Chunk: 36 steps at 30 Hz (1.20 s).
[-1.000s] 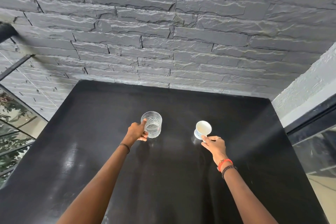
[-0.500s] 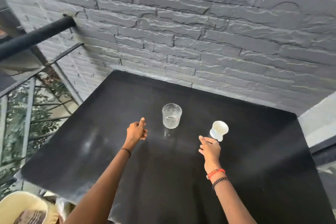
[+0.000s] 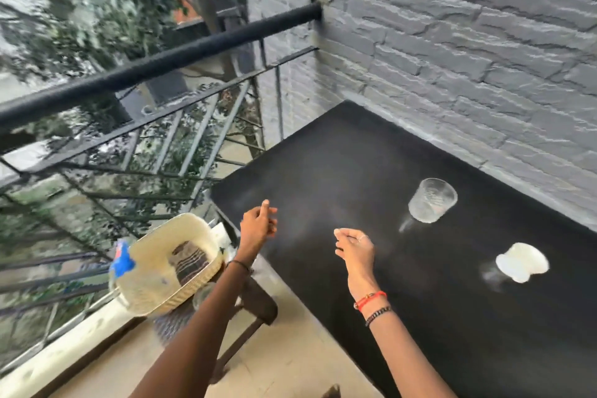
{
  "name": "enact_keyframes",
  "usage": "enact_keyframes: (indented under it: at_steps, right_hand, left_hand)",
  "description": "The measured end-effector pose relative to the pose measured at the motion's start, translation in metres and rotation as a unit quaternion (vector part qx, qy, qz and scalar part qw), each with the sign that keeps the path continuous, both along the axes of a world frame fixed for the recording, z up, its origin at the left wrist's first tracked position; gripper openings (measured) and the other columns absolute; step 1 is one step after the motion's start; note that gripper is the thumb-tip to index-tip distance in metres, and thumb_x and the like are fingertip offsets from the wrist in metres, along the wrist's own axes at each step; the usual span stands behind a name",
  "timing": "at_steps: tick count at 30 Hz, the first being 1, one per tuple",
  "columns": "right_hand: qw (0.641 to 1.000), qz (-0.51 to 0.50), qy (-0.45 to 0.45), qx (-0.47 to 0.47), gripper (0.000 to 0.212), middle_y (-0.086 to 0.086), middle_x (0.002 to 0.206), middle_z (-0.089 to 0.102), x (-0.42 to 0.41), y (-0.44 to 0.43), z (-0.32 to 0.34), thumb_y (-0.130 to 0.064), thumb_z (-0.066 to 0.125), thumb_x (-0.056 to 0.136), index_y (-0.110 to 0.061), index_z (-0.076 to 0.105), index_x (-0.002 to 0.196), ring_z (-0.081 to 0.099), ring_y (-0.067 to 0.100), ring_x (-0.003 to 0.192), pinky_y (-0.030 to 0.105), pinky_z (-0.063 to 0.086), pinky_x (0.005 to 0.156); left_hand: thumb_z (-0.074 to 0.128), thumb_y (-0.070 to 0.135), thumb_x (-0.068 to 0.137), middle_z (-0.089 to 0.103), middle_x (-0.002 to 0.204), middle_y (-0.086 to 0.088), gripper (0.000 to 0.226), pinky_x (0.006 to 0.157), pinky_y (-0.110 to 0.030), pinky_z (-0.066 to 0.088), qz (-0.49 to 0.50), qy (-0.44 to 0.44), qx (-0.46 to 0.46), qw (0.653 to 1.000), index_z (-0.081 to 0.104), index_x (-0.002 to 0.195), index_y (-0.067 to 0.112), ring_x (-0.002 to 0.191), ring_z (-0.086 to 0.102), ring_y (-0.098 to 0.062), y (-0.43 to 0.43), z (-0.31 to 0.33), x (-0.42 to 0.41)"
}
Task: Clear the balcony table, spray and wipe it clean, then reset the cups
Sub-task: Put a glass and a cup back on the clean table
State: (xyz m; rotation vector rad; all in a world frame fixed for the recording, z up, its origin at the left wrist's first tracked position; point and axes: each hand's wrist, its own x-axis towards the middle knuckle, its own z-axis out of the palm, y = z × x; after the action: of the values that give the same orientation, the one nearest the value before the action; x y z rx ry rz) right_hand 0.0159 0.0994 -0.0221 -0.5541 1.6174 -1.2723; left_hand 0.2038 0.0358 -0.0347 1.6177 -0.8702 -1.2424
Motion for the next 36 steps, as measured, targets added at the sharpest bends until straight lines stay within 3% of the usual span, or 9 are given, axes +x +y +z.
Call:
enact_keyframes:
  at_steps: [5, 9, 12, 15, 19, 21, 25, 28, 36]
  right_hand:
    - [0.996, 0.085, -0.003, 0.006, 0.008, 0.004, 0.076, 0.062, 0.095, 0.019, -0.009, -0.005, 0.064, 0.084, -0.003, 0.063, 0.092, 0.059, 0.013, 0.07, 0.021, 0.049, 0.061]
    - [0.986, 0.156, 0.053, 0.001, 0.007, 0.007, 0.073, 0.065, 0.155, 0.035, -0.037, -0.004, 0.063, 0.083, -0.01, 0.064, 0.082, 0.058, 0.014, 0.063, 0.018, 0.048, 0.059]
    - [0.977, 0.195, 0.069, 0.042, 0.011, 0.005, 0.069, 0.067, 0.182, 0.049, -0.07, -0.003, 0.059, 0.082, -0.012, 0.065, 0.079, 0.061, 0.016, 0.061, 0.026, 0.051, 0.063]
    - [0.972, 0.202, 0.07, 0.098, 0.018, 0.012, 0.073, 0.069, 0.191, 0.05, -0.103, 0.001, 0.055, 0.082, -0.013, 0.064, 0.074, 0.064, 0.024, 0.067, 0.037, 0.055, 0.072]
    - [0.949, 0.238, 0.113, 0.175, 0.016, 0.016, 0.084, 0.071, 0.207, 0.027, -0.15, -0.007, 0.058, 0.079, -0.003, 0.069, 0.089, 0.067, 0.029, 0.081, 0.036, 0.054, 0.081]
    - [0.927, 0.275, 0.175, 0.187, 0.021, 0.018, 0.096, 0.071, 0.215, 0.012, -0.167, -0.014, 0.058, 0.086, 0.001, 0.069, 0.096, 0.065, 0.031, 0.093, 0.032, 0.049, 0.082]
    - [0.905, 0.306, 0.226, 0.19, 0.053, 0.024, 0.113, 0.063, 0.244, -0.017, -0.19, -0.042, 0.065, 0.084, 0.006, 0.061, 0.106, 0.058, 0.035, 0.11, 0.031, 0.044, 0.085]
    - [0.886, 0.325, 0.263, 0.2, 0.07, 0.026, 0.118, 0.06, 0.265, -0.031, -0.216, -0.048, 0.071, 0.076, 0.01, 0.056, 0.112, 0.055, 0.035, 0.114, 0.035, 0.043, 0.09]
    - [0.863, 0.331, 0.319, 0.21, 0.069, 0.022, 0.119, 0.058, 0.282, -0.042, -0.252, -0.038, 0.081, 0.067, 0.005, 0.053, 0.113, 0.055, 0.035, 0.114, 0.034, 0.045, 0.09]
  left_hand:
    - [0.043, 0.026, 0.102, 0.056, 0.049, 0.001, 0.039, 0.044, -0.022, 0.038, 0.073, -0.012, -0.011, 0.997, 0.066, 0.076, 0.008, 0.036, 0.048, -0.007, 0.05, -0.017, 0.092]
    - [0.042, 0.027, 0.102, 0.054, 0.044, 0.007, 0.039, 0.047, -0.023, 0.039, 0.105, -0.083, 0.004, 0.991, 0.064, 0.074, 0.011, 0.041, 0.047, -0.004, 0.096, -0.04, 0.144]
    - [0.045, 0.022, 0.101, 0.059, 0.062, -0.005, 0.033, 0.052, -0.026, 0.043, 0.096, -0.107, 0.024, 0.989, 0.061, 0.076, 0.007, 0.055, 0.052, -0.014, 0.126, -0.059, 0.165]
    - [0.048, 0.012, 0.098, 0.057, 0.063, -0.005, 0.025, 0.046, -0.013, 0.043, 0.074, -0.128, 0.064, 0.987, 0.058, 0.076, 0.006, 0.056, 0.052, -0.014, 0.146, -0.082, 0.176]
    - [0.055, 0.028, 0.086, 0.058, 0.059, -0.004, 0.024, 0.066, -0.046, 0.055, -0.004, -0.145, 0.171, 0.974, 0.057, 0.067, 0.013, 0.06, 0.06, -0.025, 0.158, -0.152, 0.204]
    - [0.055, 0.026, 0.087, 0.059, 0.064, -0.007, 0.024, 0.072, -0.051, 0.054, -0.023, -0.155, 0.217, 0.964, 0.052, 0.065, 0.017, 0.07, 0.066, -0.032, 0.156, -0.197, 0.216]
    - [0.054, 0.021, 0.093, 0.066, 0.084, -0.016, 0.014, 0.081, -0.045, 0.054, -0.027, -0.157, 0.235, 0.959, 0.061, 0.084, 0.013, 0.09, 0.067, -0.038, 0.143, -0.234, 0.219]
    - [0.052, 0.03, 0.096, 0.071, 0.095, -0.024, 0.033, 0.078, -0.038, 0.05, -0.041, -0.164, 0.242, 0.955, 0.066, 0.089, 0.0, 0.094, 0.067, -0.039, 0.131, -0.257, 0.218]
    - [0.046, 0.04, 0.098, 0.067, 0.108, -0.021, 0.048, 0.085, -0.038, 0.051, -0.096, -0.205, 0.273, 0.935, 0.06, 0.118, -0.002, 0.101, 0.064, -0.036, 0.11, -0.27, 0.218]
